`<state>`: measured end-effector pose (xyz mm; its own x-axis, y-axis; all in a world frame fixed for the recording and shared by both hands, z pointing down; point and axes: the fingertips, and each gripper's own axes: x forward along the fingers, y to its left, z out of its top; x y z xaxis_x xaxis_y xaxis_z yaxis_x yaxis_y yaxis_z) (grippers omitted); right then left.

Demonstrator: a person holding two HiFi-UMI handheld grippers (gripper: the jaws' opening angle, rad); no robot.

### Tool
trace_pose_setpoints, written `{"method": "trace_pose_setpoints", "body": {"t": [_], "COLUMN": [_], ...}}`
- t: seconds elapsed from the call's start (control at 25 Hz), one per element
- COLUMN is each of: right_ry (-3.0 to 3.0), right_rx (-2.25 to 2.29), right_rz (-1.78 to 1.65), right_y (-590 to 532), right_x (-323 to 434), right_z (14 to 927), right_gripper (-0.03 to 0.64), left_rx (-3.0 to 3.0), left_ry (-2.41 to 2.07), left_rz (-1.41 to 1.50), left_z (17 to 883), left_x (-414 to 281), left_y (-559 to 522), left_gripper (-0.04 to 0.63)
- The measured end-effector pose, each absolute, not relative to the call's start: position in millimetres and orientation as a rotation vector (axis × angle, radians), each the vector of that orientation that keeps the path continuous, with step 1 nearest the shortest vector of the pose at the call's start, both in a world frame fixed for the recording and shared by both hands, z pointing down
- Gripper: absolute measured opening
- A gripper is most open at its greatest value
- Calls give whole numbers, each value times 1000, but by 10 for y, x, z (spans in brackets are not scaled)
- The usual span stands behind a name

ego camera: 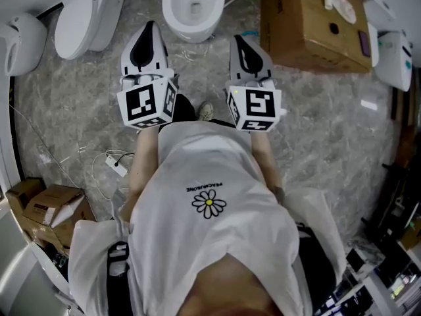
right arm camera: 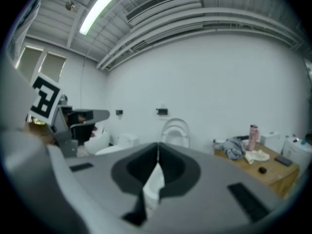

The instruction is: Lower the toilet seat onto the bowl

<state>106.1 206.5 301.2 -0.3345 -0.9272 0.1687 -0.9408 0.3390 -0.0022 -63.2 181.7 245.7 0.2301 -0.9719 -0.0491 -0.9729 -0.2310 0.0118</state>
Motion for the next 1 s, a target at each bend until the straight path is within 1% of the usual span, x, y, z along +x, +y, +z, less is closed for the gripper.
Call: {"method": "trace_pose_setpoints", "body": {"t": [0.48, 1.0], "right_ry": [-2487, -2418], "right_rx": [1791, 1893], "right_rz": [71, -35], "right_y": [2068, 1925], "right_x": [1243, 1363], "right_z": [2774, 2618], "right_gripper": [31, 31], "left_rx": [-2424, -2408], "left_ry": [1854, 1843], "left_rz": [148, 231], "left_z": [2164, 2022], "left_x": [-429, -530], "left_y": [1845, 1606], "left_gripper": [20, 20]}}
